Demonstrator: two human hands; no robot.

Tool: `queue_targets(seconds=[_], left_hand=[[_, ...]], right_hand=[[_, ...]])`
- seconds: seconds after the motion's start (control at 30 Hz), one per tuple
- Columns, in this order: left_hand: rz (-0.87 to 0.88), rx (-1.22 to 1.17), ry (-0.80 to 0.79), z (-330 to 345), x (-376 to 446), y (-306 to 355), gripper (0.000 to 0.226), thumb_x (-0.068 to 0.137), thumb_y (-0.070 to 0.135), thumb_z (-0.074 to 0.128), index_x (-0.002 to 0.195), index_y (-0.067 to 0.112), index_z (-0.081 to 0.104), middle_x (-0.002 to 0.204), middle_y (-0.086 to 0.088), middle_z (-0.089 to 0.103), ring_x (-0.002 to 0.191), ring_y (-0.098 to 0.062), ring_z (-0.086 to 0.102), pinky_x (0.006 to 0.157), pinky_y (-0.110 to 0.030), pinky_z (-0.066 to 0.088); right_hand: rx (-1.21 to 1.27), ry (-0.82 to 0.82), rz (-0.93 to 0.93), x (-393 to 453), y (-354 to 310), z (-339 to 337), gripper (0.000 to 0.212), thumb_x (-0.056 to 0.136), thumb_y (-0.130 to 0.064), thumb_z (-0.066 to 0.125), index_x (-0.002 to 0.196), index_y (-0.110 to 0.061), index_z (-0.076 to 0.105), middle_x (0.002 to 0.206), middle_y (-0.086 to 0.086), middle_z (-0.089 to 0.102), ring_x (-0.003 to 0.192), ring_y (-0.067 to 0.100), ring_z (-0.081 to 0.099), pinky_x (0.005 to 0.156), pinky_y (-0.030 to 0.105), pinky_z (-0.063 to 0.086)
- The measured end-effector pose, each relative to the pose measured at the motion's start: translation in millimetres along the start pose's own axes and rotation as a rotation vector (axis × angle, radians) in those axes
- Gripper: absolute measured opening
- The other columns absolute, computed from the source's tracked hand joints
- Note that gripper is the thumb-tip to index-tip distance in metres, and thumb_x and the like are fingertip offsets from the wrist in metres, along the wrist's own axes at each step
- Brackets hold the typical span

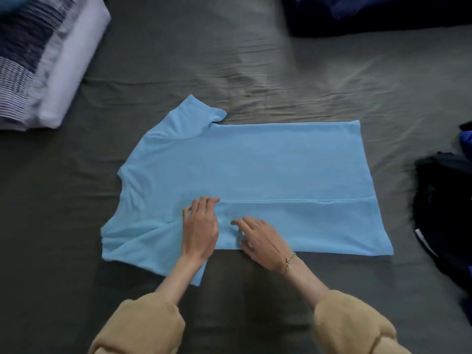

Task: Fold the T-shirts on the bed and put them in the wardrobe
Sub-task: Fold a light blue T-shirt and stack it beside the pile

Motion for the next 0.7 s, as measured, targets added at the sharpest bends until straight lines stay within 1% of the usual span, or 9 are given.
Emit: queue_targets(seconds=[0.1, 0.17, 0.27, 0.33, 0.4, 0.5, 0.57, 0.63, 0.7], left_hand=[[-0.124, -0.057, -0.040, -10.6, -15.0, -41.6, 0.042, 0.074, 0.017, 0.030, 0.101, 0.013, 0.062, 0.094, -0.002, 0.063, 0.089, -0.025, 0.059, 0.076, -0.034, 0.039], [-0.177, -0.087, -0.078, -15.8, -28.0, -67.1, 0.046, 0.072, 0.020, 0.026, 0.099, 0.013, 0.062, 0.093, -0.002, 0.063, 0.090, -0.026, 0.060, 0.075, -0.038, 0.044], [-0.201, -0.122, -0.124, -20.5, -44.4, -97.8, 0.050, 0.071, 0.022, 0.023, 0.099, 0.013, 0.062, 0.095, -0.002, 0.064, 0.094, -0.025, 0.060, 0.079, -0.038, 0.045], [-0.211, -0.141, -0.148, -22.7, -51.5, -116.4, 0.045, 0.073, 0.019, 0.026, 0.101, 0.013, 0.062, 0.098, -0.001, 0.063, 0.096, -0.024, 0.059, 0.081, -0.038, 0.043], [-0.212, -0.166, -0.164, -22.9, -56.3, -129.4, 0.039, 0.075, 0.012, 0.033, 0.102, 0.014, 0.062, 0.100, 0.001, 0.062, 0.098, -0.022, 0.056, 0.081, -0.034, 0.039], [-0.222, -0.242, -0.161, -26.7, -60.6, -148.4, 0.034, 0.080, 0.014, 0.035, 0.100, 0.015, 0.062, 0.101, 0.004, 0.061, 0.098, -0.018, 0.054, 0.080, -0.028, 0.034], [-0.255, -0.311, -0.148, -30.7, -61.4, -162.9, 0.034, 0.088, 0.030, 0.032, 0.097, 0.017, 0.063, 0.097, 0.007, 0.060, 0.096, -0.015, 0.053, 0.079, -0.026, 0.033], [-0.272, -0.410, -0.144, -34.5, -62.5, -176.0, 0.047, 0.090, 0.049, 0.028, 0.094, 0.019, 0.064, 0.093, 0.010, 0.058, 0.094, -0.013, 0.053, 0.080, -0.027, 0.037], [-0.278, -0.524, -0.204, -36.9, -63.5, -186.4, 0.052, 0.086, 0.062, 0.030, 0.096, 0.023, 0.062, 0.095, 0.012, 0.056, 0.096, -0.009, 0.052, 0.084, -0.026, 0.041]], right_hand=[[0.059, -0.086, -0.062, 15.3, -34.8, 18.3, 0.060, 0.059, -0.017, 0.058, 0.118, -0.020, 0.046, 0.097, 0.003, 0.061, 0.081, 0.022, 0.064, 0.067, 0.025, 0.051], [0.015, -0.124, -0.110, 25.2, -52.0, 27.5, 0.057, 0.062, -0.020, 0.052, 0.118, -0.025, 0.046, 0.103, 0.003, 0.057, 0.086, 0.021, 0.063, 0.070, 0.025, 0.051], [-0.068, -0.168, -0.197, 35.2, -66.3, 40.8, 0.053, 0.060, -0.030, 0.051, 0.114, -0.030, 0.055, 0.111, 0.003, 0.051, 0.097, 0.018, 0.056, 0.086, 0.029, 0.040], [-0.103, -0.176, -0.288, 40.1, -73.5, 50.9, 0.048, 0.059, -0.033, 0.061, 0.107, -0.031, 0.060, 0.115, 0.002, 0.051, 0.100, 0.016, 0.048, 0.090, 0.032, 0.031], [-0.138, -0.155, -0.336, 42.9, -77.2, 54.9, 0.038, 0.062, -0.032, 0.062, 0.100, -0.031, 0.059, 0.110, -0.001, 0.054, 0.099, 0.014, 0.045, 0.091, 0.035, 0.029], [-0.032, -0.097, -0.250, 56.0, -79.4, 52.9, 0.026, 0.071, -0.023, 0.046, 0.095, -0.026, 0.056, 0.095, -0.005, 0.059, 0.092, 0.013, 0.050, 0.088, 0.029, 0.029], [0.108, -0.079, -0.118, 74.2, -82.4, 45.2, 0.031, 0.080, -0.027, 0.036, 0.099, -0.018, 0.059, 0.091, 0.000, 0.064, 0.090, 0.016, 0.053, 0.083, 0.028, 0.031], [0.223, -0.100, 0.041, 98.0, -84.2, 37.3, 0.040, 0.090, -0.037, 0.030, 0.101, -0.010, 0.058, 0.086, 0.006, 0.063, 0.087, 0.025, 0.055, 0.074, 0.033, 0.035], [0.258, -0.072, 0.126, 124.6, -84.0, 31.6, 0.037, 0.097, -0.036, 0.036, 0.097, -0.004, 0.054, 0.075, 0.009, 0.057, 0.079, 0.034, 0.055, 0.065, 0.038, 0.032]])
Point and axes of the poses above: each hand's wrist, its own x-axis towards the middle knuckle, its own z-axis out of the palm, y = z × x, the point moved 4 cm from there along x, towards the middle knuckle
